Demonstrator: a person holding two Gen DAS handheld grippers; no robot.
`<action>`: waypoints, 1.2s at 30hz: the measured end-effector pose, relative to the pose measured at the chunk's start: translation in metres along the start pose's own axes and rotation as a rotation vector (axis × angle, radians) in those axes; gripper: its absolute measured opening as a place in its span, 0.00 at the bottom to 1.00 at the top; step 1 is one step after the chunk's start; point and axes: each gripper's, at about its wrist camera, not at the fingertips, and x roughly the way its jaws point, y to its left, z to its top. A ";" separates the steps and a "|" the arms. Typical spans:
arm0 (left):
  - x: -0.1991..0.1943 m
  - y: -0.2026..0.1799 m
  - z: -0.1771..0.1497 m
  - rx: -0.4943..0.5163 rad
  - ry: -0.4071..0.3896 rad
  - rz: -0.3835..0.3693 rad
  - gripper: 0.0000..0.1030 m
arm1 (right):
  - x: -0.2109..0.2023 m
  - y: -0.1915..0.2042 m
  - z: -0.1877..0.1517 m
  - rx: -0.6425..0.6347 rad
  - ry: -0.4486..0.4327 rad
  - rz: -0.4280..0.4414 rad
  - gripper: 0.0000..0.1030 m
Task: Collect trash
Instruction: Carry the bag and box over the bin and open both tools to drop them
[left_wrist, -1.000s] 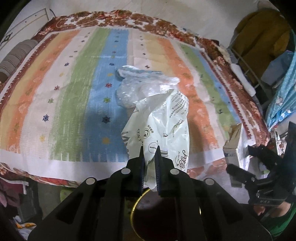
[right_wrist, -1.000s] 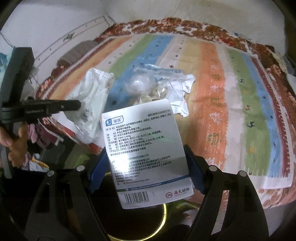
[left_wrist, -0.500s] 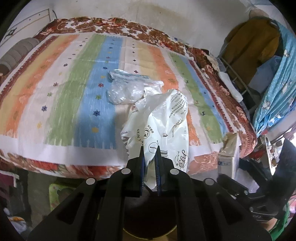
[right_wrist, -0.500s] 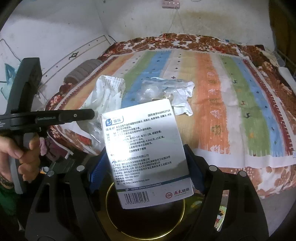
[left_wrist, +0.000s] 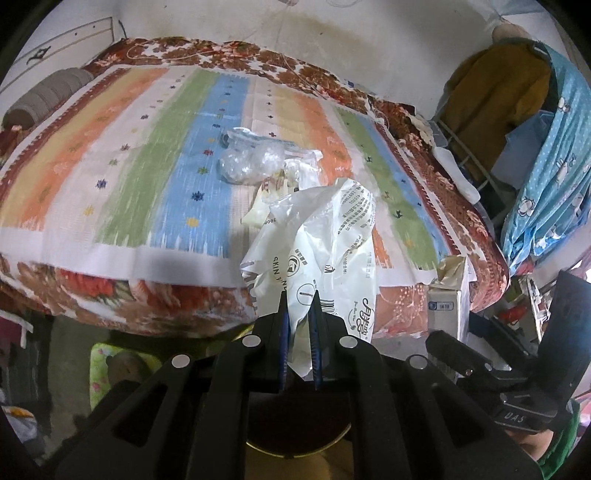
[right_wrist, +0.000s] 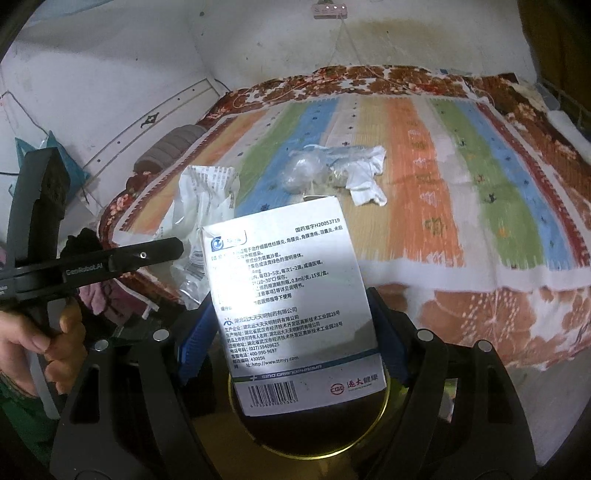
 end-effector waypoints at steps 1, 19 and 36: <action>0.001 0.000 -0.005 -0.006 0.006 0.000 0.09 | 0.000 0.000 -0.005 0.008 0.003 0.003 0.70; 0.045 -0.007 -0.075 -0.027 0.171 0.131 0.09 | 0.029 -0.011 -0.061 0.111 0.160 -0.060 0.70; 0.078 0.013 -0.083 -0.159 0.267 0.131 0.35 | 0.074 -0.047 -0.078 0.303 0.298 -0.067 0.78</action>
